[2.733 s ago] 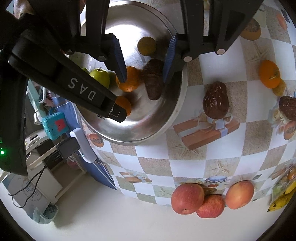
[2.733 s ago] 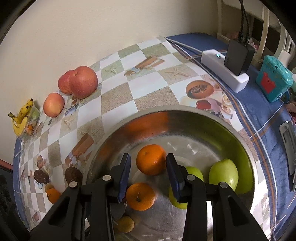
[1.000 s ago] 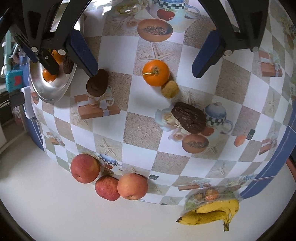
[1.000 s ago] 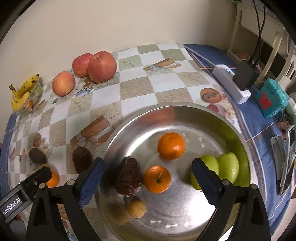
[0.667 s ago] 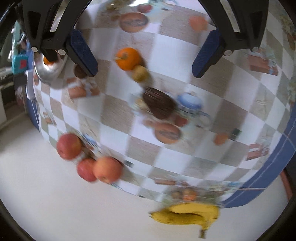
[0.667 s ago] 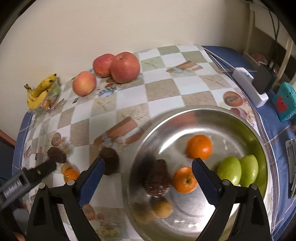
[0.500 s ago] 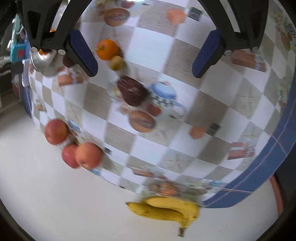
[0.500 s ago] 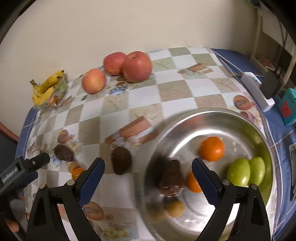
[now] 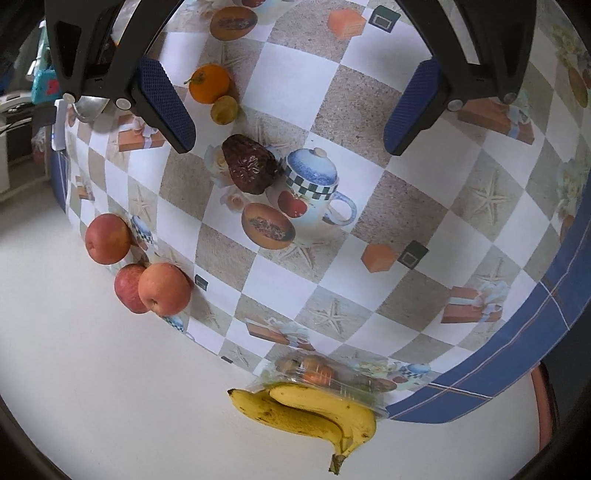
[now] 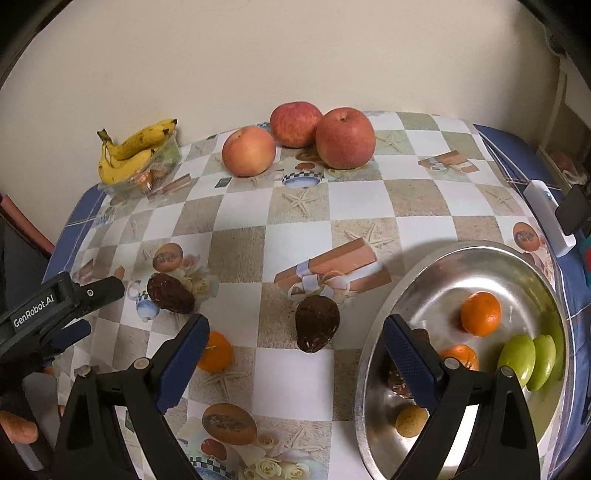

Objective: Organize fruits
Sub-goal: 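Withdraw both open grippers from the plate toward the loose fruit, then grasp a brown date with the right gripper while the left gripper grasps another date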

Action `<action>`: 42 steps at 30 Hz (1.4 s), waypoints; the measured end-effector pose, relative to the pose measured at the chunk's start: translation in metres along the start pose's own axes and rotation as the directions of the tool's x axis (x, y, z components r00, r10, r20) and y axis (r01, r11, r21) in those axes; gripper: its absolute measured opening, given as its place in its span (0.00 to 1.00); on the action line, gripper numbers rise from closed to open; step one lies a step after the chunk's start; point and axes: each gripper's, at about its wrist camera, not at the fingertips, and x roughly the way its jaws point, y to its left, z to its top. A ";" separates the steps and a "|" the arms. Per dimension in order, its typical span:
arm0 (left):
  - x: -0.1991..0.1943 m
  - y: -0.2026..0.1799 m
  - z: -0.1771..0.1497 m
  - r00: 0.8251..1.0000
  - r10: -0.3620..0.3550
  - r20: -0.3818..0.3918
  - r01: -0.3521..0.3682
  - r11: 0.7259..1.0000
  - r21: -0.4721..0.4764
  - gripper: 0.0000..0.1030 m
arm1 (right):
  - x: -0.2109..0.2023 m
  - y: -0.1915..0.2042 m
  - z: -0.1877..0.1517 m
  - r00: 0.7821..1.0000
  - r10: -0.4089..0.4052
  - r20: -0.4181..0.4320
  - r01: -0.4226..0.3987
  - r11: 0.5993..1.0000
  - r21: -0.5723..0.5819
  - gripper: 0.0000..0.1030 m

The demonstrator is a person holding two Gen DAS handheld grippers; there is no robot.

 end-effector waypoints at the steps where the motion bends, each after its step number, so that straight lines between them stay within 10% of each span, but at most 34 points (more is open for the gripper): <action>1: 0.000 0.000 0.000 1.000 -0.003 0.000 0.003 1.000 -0.001 1.00 | 0.002 0.001 0.000 1.000 -0.001 -0.004 0.001 1.000 -0.002 0.92; 10: 0.010 -0.004 0.008 0.999 -0.041 -0.005 0.041 0.999 0.008 1.00 | 0.012 0.004 0.005 1.000 -0.015 0.000 0.015 1.000 -0.016 0.92; 22: 0.046 -0.012 0.009 0.998 -0.047 -0.045 0.049 0.998 0.040 0.98 | 0.036 0.008 0.010 0.997 -0.075 0.006 0.075 0.995 -0.066 0.59; 30: 0.060 -0.010 0.005 0.993 -0.092 -0.068 0.093 0.996 0.005 0.77 | 0.053 -0.001 0.002 0.993 -0.110 -0.051 0.108 0.993 -0.054 0.48; 34: 0.061 -0.011 0.003 0.987 -0.136 -0.085 0.136 0.991 -0.006 0.43 | 0.055 -0.004 0.000 0.991 -0.115 -0.062 0.112 0.992 -0.050 0.39; 42: 0.050 -0.014 0.004 0.980 -0.182 -0.079 0.182 0.983 -0.007 0.42 | 0.051 -0.003 -0.001 0.993 -0.097 -0.064 0.094 0.995 -0.041 0.35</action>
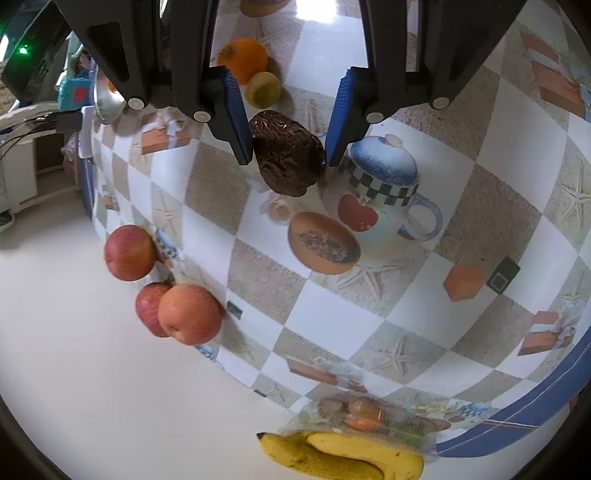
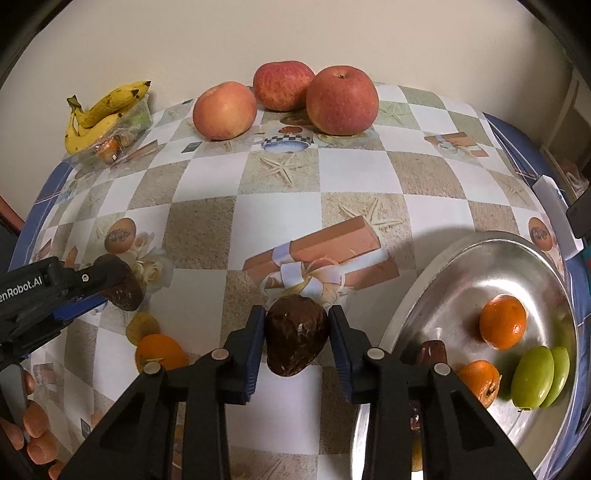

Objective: Organize fruits
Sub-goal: 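Grasp a brown date with the right gripper while the left gripper grasps another date, then carry both brown dates over the steel plate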

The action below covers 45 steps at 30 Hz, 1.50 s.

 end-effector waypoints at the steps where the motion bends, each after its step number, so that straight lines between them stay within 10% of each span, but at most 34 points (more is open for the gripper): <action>1: -0.003 -0.001 0.000 1.000 -0.001 0.006 0.001 1.000 0.004 0.42 | -0.002 0.001 0.000 1.000 0.002 0.006 -0.002 1.000 -0.001 0.35; 45: -0.068 -0.069 -0.075 0.999 -0.030 0.016 0.026 0.972 0.234 0.42 | -0.093 -0.042 -0.059 0.998 0.051 0.048 -0.058 0.985 0.165 0.35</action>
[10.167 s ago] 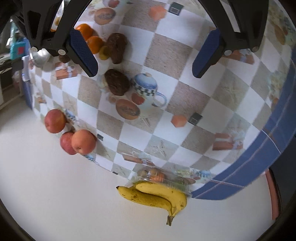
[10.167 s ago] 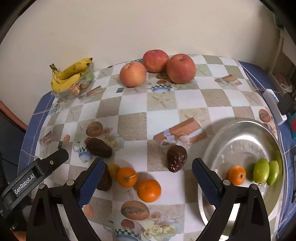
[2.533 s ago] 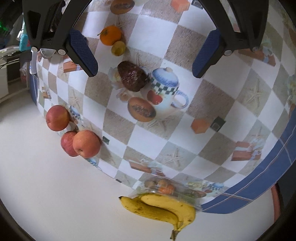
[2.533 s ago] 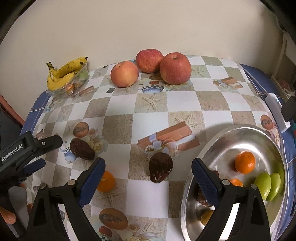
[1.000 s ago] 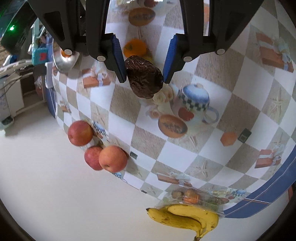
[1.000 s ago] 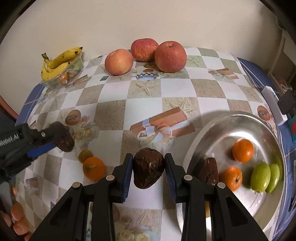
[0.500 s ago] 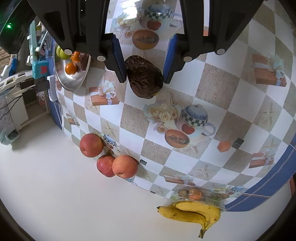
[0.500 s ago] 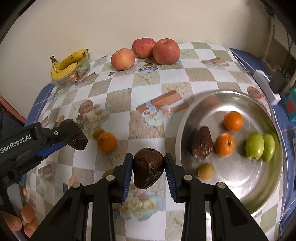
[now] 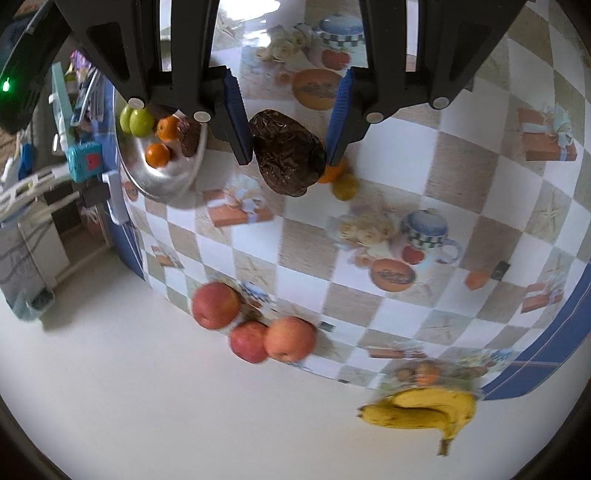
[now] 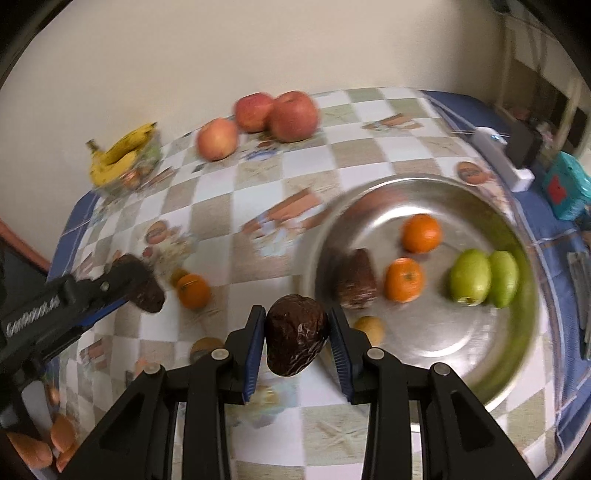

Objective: Organize fruits
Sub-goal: 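Carry both brown dates over the steel plate, then lower both dates into the steel plate and open both grippers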

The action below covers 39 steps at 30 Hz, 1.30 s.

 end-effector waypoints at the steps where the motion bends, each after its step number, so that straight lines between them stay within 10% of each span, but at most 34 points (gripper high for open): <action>1: 0.001 -0.005 -0.002 1.000 -0.005 -0.006 0.005 1.000 0.014 0.42 | -0.002 -0.008 0.002 1.000 -0.013 0.005 0.013 1.000 0.019 0.35; 18: 0.049 -0.121 -0.066 0.975 -0.105 -0.194 0.161 0.940 0.301 0.42 | -0.024 -0.104 0.004 0.985 -0.171 0.020 0.160 0.952 0.261 0.35; 39: 0.085 -0.135 -0.094 0.970 -0.057 -0.236 0.139 0.927 0.347 0.42 | 0.015 -0.122 -0.011 0.982 -0.160 -0.099 0.182 0.940 0.287 0.36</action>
